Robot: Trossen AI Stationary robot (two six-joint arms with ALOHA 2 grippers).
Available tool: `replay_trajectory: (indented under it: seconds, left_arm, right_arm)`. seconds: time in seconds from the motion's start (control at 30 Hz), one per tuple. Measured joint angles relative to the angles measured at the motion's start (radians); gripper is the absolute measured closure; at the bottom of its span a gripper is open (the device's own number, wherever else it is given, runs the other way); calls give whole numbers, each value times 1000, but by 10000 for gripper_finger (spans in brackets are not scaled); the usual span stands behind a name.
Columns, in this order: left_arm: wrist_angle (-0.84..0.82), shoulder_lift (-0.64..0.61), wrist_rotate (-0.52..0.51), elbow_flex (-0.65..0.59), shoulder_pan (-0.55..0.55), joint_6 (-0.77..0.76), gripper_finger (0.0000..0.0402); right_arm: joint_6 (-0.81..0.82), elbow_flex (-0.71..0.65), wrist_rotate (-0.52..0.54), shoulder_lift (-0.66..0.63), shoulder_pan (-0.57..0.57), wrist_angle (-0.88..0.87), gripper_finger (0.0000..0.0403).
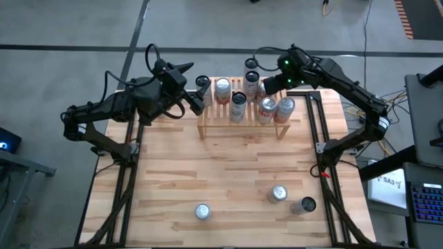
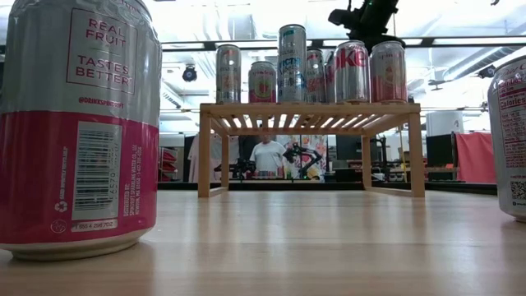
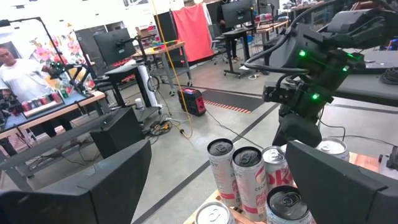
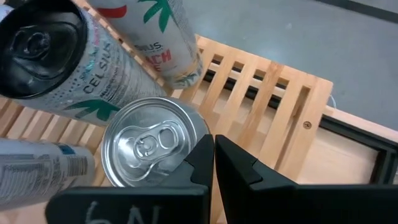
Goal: Place canned beverage on shelf
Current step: Put the top silver soda can on the shelf aligned with the other silver soda can, then put the white and yellow soda can on the shelf aligned with the other white and yellow soda can
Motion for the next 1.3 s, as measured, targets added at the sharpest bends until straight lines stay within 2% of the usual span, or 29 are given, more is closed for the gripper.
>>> replay_trajectory:
  seconds: [0.3,0.53,0.73,0.9,1.03,1.17,1.3]
  left_arm:
    - [0,0,0,0,0,-12,45]
    - [-13,0,0,0,-15,-93,44]
    - [-133,0,13,0,-60,-315,44]
    - [-270,-1,226,0,-82,-555,44]
    - [-380,7,298,0,-86,-760,45]
    - [-486,14,324,0,-86,-920,44]
    - [-543,17,336,0,-86,-988,44]
  right_arm:
    - [-7,7,-6,-6,0,2,394]
    - [-62,97,12,-39,0,18,394]
    - [-187,186,13,-45,0,95,394]
    - [-307,234,13,-44,0,201,394]
    - [-369,254,13,-44,0,284,394]
    - [-419,255,14,-44,0,343,394]
    - [-443,254,21,-35,0,359,394]
